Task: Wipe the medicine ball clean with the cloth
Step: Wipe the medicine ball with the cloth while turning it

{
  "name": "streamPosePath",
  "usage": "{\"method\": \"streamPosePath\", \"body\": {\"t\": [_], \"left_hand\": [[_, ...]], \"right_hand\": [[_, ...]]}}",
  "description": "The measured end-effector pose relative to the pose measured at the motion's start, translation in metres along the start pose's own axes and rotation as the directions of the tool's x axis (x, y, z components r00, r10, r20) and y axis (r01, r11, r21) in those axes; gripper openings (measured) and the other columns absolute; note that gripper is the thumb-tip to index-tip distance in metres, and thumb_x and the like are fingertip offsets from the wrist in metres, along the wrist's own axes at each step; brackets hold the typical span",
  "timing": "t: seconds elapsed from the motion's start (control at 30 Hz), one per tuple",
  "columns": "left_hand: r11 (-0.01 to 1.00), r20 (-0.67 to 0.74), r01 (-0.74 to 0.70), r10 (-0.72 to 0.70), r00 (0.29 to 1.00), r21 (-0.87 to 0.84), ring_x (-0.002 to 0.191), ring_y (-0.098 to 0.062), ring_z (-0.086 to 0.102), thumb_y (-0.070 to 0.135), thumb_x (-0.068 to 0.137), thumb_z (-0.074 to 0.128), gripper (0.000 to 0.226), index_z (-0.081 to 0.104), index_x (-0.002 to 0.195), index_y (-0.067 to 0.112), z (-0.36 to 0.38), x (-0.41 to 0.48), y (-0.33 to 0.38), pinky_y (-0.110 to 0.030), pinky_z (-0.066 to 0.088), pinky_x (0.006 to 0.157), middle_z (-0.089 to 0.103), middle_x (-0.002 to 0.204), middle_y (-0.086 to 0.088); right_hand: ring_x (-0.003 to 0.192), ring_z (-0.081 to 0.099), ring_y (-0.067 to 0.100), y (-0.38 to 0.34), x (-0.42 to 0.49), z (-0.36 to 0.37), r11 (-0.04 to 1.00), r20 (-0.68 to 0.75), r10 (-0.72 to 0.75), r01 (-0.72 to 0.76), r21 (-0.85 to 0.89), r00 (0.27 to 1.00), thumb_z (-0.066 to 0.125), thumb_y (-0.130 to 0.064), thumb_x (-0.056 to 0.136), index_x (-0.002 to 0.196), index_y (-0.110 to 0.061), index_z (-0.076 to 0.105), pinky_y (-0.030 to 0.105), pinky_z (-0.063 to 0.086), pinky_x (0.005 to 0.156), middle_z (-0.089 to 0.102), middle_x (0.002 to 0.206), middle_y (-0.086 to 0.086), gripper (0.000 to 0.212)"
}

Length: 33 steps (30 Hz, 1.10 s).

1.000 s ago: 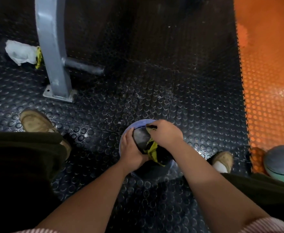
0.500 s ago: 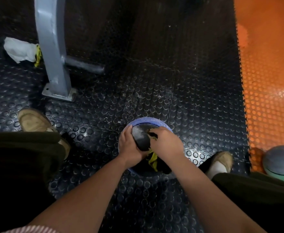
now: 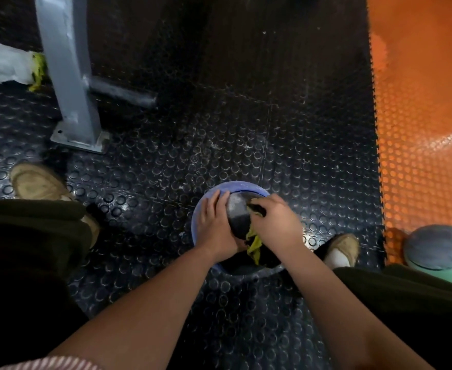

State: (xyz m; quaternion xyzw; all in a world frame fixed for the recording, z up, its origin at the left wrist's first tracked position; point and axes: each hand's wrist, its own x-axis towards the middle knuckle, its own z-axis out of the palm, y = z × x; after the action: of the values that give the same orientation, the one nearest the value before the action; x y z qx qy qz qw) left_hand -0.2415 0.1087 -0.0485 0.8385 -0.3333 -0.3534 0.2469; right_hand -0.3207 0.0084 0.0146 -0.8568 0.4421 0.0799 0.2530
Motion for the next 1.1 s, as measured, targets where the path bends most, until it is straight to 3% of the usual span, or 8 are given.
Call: {"method": "streamPosePath", "body": {"t": [0.1, 0.27, 0.47, 0.67, 0.9, 1.0, 1.1], "left_hand": [[0.999, 0.019, 0.031, -0.031, 0.999, -0.040, 0.148, -0.021, -0.012, 0.043, 0.072, 0.080, 0.121, -0.008, 0.153, 0.023, -0.001, 0.000, -0.002, -0.040, -0.002, 0.121, -0.012, 0.160, 0.001], [0.999, 0.100, 0.037, -0.036, 0.994, -0.005, 0.147, -0.022, -0.017, 0.058, 0.059, 0.085, 0.139, -0.013, 0.152, 0.026, -0.003, -0.001, 0.001, -0.048, -0.002, 0.120, -0.019, 0.159, 0.004], [0.999, 0.119, 0.040, -0.043, 0.992, 0.025, 0.147, -0.021, -0.018, 0.047, 0.068, 0.083, 0.130, -0.016, 0.151, 0.031, -0.007, -0.004, -0.008, -0.059, 0.011, 0.115, -0.022, 0.158, 0.006], [0.998, 0.155, 0.048, -0.042, 0.987, -0.036, 0.146, -0.020, -0.020, 0.054, 0.052, 0.090, 0.145, -0.013, 0.152, 0.030, -0.009, -0.004, -0.003, -0.054, 0.003, 0.119, -0.021, 0.158, 0.010], [0.997, 0.167, 0.066, -0.057, 0.984, -0.047, 0.147, -0.021, -0.018, 0.040, 0.071, 0.081, 0.122, -0.011, 0.150, 0.035, -0.014, 0.000, -0.007, -0.058, 0.009, 0.116, -0.019, 0.157, 0.009], [1.000, 0.180, 0.028, -0.025, 0.983, -0.011, 0.146, -0.021, -0.019, 0.048, 0.064, 0.085, 0.132, -0.014, 0.151, 0.032, -0.013, -0.001, -0.010, -0.057, 0.009, 0.117, -0.021, 0.157, 0.007], [1.000, 0.169, 0.022, -0.025, 0.985, 0.020, 0.146, -0.023, -0.021, 0.056, 0.056, 0.087, 0.142, -0.016, 0.151, 0.029, -0.007, -0.004, -0.009, -0.055, 0.006, 0.118, -0.021, 0.158, 0.006]], "right_hand": [[0.106, 0.057, 0.019, 0.003, 0.006, -0.006, 0.998, 0.057, -0.057, 0.059, -0.036, 0.997, 0.053, -0.025, 0.092, 0.123, -0.029, 0.063, 0.033, 0.049, 0.084, 0.051, 0.124, -0.004, 0.033], [0.099, 0.058, 0.029, 0.004, 0.024, -0.010, 0.995, 0.003, 0.067, -0.066, -0.075, 0.998, 0.048, -0.022, 0.095, 0.125, -0.018, 0.059, 0.031, 0.042, 0.072, 0.049, 0.120, 0.005, 0.032], [0.102, 0.058, 0.023, -0.015, -0.003, 0.006, 0.962, 0.098, -0.165, 0.182, -0.205, 0.981, 0.045, -0.015, 0.094, 0.129, -0.025, 0.055, 0.030, 0.044, 0.072, 0.048, 0.129, -0.002, 0.038], [0.104, 0.057, 0.029, 0.001, 0.027, -0.010, 0.993, 0.027, 0.036, -0.033, -0.112, 0.999, 0.048, -0.023, 0.094, 0.124, -0.019, 0.060, 0.034, 0.046, 0.080, 0.052, 0.121, 0.004, 0.033], [0.103, 0.058, 0.017, -0.008, -0.014, 0.001, 0.957, 0.097, -0.225, 0.238, -0.168, 0.970, 0.049, -0.019, 0.093, 0.125, -0.031, 0.060, 0.025, 0.042, 0.072, 0.053, 0.124, -0.007, 0.036], [0.102, 0.059, 0.022, -0.009, 0.009, -0.002, 0.950, 0.117, -0.187, 0.210, -0.231, 0.975, 0.047, -0.019, 0.094, 0.125, -0.031, 0.060, 0.030, 0.047, 0.073, 0.052, 0.124, -0.005, 0.036], [0.098, 0.058, 0.027, -0.018, 0.044, 0.000, 0.956, 0.107, -0.098, 0.123, -0.267, 0.989, 0.045, -0.019, 0.095, 0.123, -0.025, 0.061, 0.032, 0.042, 0.069, 0.051, 0.116, 0.002, 0.032]]}}
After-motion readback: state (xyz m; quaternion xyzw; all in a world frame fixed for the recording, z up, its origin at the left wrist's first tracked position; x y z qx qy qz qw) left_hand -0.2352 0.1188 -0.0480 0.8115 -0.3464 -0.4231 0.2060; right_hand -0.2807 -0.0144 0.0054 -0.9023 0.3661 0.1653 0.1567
